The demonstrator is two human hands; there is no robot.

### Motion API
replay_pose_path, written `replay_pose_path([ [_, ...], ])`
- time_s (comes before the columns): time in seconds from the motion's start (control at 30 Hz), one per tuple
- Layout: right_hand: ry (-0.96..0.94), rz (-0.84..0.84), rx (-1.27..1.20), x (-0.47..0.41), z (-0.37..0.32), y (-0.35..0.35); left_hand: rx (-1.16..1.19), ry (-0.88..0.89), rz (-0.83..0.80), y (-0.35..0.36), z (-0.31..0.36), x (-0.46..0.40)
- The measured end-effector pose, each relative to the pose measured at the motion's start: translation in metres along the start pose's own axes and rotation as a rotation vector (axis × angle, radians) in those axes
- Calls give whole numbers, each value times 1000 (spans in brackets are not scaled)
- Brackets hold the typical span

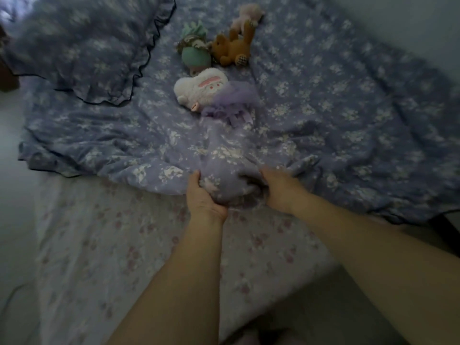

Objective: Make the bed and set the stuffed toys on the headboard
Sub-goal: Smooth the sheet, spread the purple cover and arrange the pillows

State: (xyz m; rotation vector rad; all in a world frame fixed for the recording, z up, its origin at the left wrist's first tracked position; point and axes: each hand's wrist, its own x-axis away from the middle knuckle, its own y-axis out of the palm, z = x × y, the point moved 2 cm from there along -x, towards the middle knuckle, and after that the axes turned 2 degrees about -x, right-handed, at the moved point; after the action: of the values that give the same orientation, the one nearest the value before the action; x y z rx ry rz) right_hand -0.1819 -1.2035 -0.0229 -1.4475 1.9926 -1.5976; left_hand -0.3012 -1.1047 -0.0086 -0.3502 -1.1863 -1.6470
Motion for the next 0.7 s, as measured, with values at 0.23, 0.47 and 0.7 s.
replay_pose_path([
  [0.23, 64, 22, -6, 63, -7, 18, -7, -98, 8, -21, -20, 57],
  [0.47, 564, 171, -626, 106, -12, 24, -18, -157, -12, -26, -24, 112],
  [0.7, 803, 70, -1819, 140, -63, 64, 2, -164, 141, -29, -17, 142],
])
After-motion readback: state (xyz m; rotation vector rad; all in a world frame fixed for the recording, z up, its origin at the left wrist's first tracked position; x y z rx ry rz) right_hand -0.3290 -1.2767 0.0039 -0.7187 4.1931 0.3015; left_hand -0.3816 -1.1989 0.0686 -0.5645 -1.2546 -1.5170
